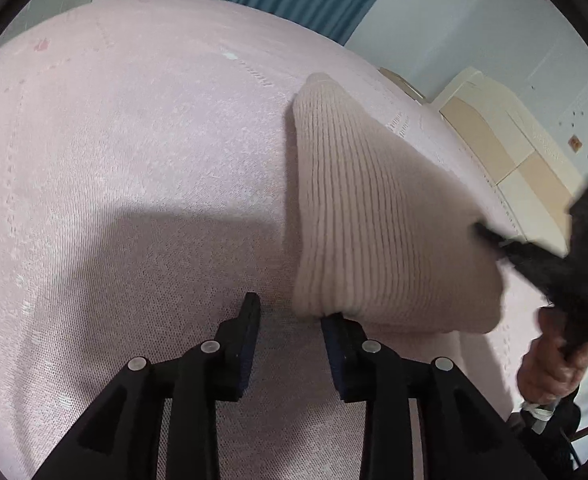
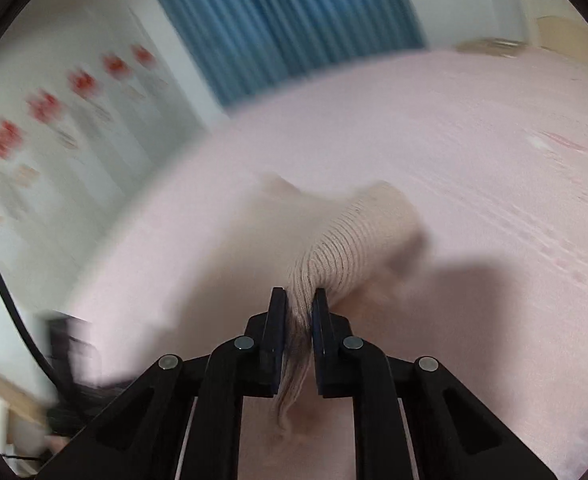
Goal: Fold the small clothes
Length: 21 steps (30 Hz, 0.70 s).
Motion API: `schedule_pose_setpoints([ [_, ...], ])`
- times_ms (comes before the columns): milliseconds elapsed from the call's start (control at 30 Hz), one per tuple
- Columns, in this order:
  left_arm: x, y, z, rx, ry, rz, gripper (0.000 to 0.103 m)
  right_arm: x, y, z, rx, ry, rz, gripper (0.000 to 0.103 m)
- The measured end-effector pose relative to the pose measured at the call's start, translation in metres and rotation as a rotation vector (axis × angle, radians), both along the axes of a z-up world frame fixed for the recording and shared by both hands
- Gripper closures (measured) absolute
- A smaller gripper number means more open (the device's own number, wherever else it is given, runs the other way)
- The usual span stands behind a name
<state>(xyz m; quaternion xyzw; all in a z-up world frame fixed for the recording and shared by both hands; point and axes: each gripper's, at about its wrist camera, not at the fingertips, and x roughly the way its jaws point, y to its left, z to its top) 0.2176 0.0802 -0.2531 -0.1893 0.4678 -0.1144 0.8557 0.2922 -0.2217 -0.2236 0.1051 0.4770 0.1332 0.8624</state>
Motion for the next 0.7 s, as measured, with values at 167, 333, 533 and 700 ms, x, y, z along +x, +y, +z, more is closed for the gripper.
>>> schedule_pose_setpoints([
  [167,-0.005,0.001,0.008,0.026,0.006,-0.006,0.073,-0.002,0.0,0.01,0.018,-0.019,0.036,0.073],
  [333,-0.02,0.014,0.015,0.021,-0.033,0.033,0.067,-0.001,-0.028,0.007,0.163,0.031,0.011,0.054],
  [533,-0.01,-0.017,0.01,0.095,-0.025,-0.048,0.066,-0.025,-0.029,0.018,0.162,0.023,0.063,0.054],
  [700,-0.007,-0.033,0.009,0.197,-0.057,-0.086,0.066,-0.065,-0.024,0.014,0.074,0.004,0.126,0.054],
])
